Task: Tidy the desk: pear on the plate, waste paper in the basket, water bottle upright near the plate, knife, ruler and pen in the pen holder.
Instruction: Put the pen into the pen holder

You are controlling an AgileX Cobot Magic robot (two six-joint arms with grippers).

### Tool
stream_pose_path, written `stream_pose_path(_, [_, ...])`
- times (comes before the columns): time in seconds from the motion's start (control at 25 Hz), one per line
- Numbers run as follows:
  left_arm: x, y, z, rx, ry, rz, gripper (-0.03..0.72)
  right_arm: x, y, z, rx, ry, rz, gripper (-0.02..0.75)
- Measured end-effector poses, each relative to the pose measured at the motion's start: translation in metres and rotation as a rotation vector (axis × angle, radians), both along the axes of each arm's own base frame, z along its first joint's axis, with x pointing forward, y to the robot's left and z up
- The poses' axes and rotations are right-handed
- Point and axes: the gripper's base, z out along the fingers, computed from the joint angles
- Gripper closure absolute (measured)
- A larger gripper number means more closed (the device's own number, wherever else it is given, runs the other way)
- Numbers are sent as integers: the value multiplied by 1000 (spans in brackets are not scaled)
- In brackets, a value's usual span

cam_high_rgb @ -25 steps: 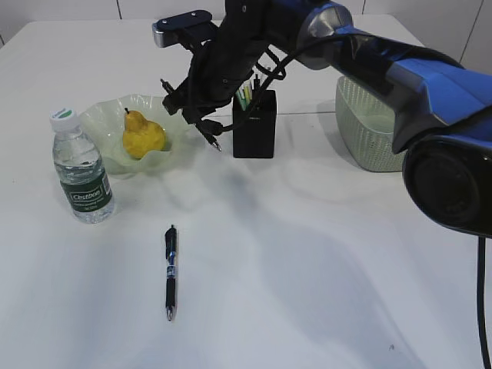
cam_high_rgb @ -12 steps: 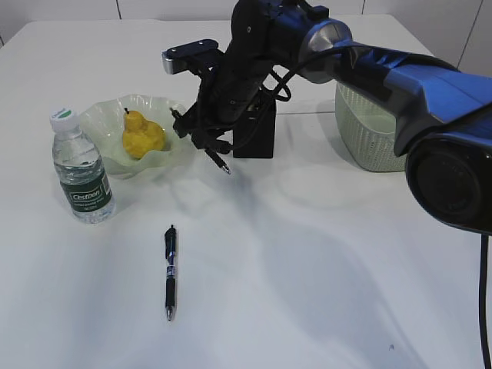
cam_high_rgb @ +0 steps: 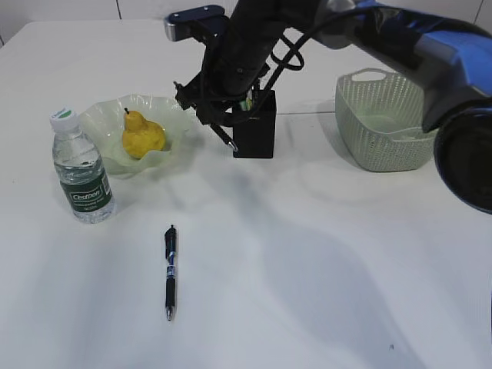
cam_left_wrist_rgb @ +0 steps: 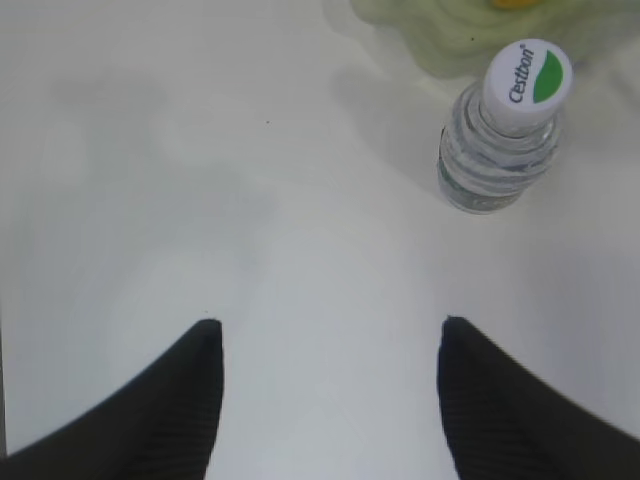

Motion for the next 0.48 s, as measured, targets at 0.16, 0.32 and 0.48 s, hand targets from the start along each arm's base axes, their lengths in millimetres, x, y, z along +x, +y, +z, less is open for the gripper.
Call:
stream_pose_path(0.16, [0, 0, 0, -1, -3, -1, 215, -6, -4, 24, 7, -29, -5, 655])
stream_pose_path(0.32, [1, 0, 1, -3, -16, -5, 214, -16, -9, 51, 19, -48, -5, 655])
stream_pose_path(0.48, [2, -1, 1, -5, -23, -7, 214, -27, -15, 79, 32, -77, -4, 654])
